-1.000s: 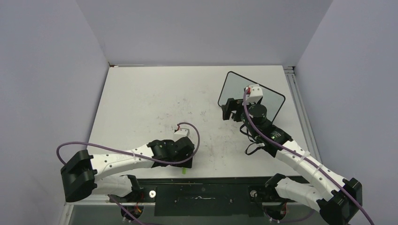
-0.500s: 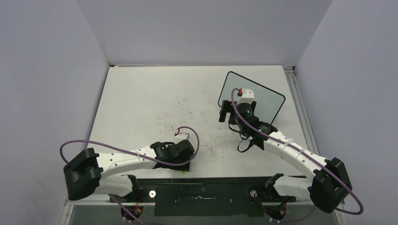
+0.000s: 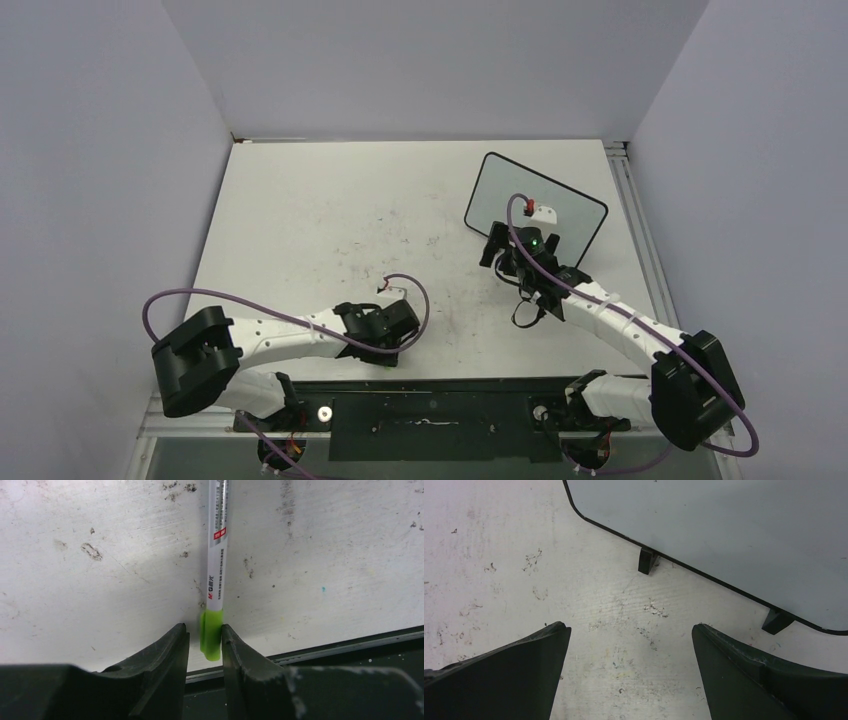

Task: Write a sentence on the whiteboard
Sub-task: Open the whiteboard marker at the center of the board.

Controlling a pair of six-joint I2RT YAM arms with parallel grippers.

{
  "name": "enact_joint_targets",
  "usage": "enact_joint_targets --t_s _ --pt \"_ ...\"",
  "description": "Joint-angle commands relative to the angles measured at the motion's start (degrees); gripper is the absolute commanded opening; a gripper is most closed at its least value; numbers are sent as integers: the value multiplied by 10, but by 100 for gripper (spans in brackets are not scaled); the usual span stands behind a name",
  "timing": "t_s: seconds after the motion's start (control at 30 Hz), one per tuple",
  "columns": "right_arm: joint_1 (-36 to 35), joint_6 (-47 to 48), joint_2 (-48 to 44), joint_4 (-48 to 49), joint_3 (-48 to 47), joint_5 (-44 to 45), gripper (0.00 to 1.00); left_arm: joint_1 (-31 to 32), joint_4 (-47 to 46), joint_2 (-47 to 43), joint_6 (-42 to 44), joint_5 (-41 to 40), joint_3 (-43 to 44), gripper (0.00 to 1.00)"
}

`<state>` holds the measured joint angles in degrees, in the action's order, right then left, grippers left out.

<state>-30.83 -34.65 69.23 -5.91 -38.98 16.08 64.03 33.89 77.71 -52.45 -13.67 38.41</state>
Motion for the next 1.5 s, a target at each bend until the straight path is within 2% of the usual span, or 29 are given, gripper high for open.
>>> enact_joint_targets --t_s 0.0,0.07,0.2,0.33,0.43,0.53,0.73,0.83,0.93,1.0,1.17,1.47 --pt "-1 -10 -7 38 6 -21 98 2 10 23 8 -21 7 26" --pt "-1 -9 -8 41 6 -26 98 2 10 25 14 -23 8 20" --pt "0 1 -13 39 -1 -38 98 3 22 24 29 -30 13 0" --pt "4 22 -23 23 -22 -66 97 3 51 -7 50 -70 36 0" --pt "42 39 -25 11 -44 -150 95 2 70 -56 96 -109 73 0" --pt "92 52 -19 3 -66 -283 95 -12 56 -102 188 -109 114 0" --pt "138 49 6 9 -98 -520 96 -96 6 -160 400 44 154 0" --pt "137 34 10 32 -102 -605 98 -101 -4 -180 490 97 148 0" --pt "130 33 18 53 -103 -670 98 -102 -24 -189 538 127 124 0" --pt "114 48 32 36 -112 -690 98 -101 -46 -194 551 145 105 0" --pt "39 109 92 -31 -149 -687 91 -93 -66 -209 557 181 87 0" --pt "-17 69 119 30 -140 -746 71 -74 -63 -201 559 172 82 0"
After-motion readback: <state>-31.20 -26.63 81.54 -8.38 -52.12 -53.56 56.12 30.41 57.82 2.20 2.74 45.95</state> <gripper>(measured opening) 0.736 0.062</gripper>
